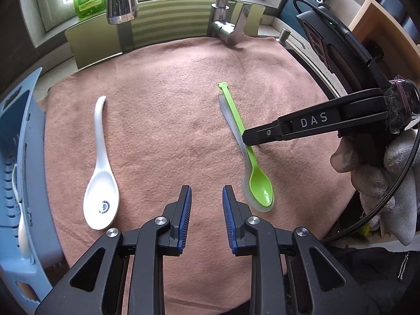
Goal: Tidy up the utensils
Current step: 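Lower the left gripper over the clear plastic spoon handle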
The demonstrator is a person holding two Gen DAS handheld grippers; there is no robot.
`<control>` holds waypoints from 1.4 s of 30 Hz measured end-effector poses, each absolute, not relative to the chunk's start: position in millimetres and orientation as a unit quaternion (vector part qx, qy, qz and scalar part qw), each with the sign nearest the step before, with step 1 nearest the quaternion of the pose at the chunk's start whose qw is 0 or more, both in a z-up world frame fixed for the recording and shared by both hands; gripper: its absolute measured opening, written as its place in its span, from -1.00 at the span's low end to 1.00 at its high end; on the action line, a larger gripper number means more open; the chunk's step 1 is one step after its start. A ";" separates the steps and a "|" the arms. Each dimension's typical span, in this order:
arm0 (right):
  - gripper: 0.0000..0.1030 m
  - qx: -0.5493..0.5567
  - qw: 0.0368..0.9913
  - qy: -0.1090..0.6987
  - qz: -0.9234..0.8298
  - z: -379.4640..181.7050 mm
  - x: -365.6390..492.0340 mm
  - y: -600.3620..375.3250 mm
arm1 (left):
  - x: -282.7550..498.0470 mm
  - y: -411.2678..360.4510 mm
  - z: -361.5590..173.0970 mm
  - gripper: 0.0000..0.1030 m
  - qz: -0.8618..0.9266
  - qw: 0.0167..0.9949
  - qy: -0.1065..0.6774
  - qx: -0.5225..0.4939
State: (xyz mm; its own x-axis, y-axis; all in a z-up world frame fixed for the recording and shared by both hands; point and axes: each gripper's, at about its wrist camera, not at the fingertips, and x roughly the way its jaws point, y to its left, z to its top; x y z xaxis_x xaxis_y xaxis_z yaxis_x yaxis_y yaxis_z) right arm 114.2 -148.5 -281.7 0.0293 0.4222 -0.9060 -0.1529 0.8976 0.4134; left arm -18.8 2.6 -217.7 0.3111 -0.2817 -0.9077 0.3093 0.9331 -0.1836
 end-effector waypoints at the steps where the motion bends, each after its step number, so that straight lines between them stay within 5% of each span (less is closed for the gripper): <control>1: -0.74 0.101 0.711 0.667 0.198 -281.6 114.5 -148.5 | -19.0 2.7 -217.6 -0.56 -0.183 0.810 0.558 0.012; 42: -0.77 0.115 0.709 0.668 0.194 -272.8 118.7 -187.4 | -14.9 -20.3 -216.4 -0.56 -0.213 0.805 0.553 0.022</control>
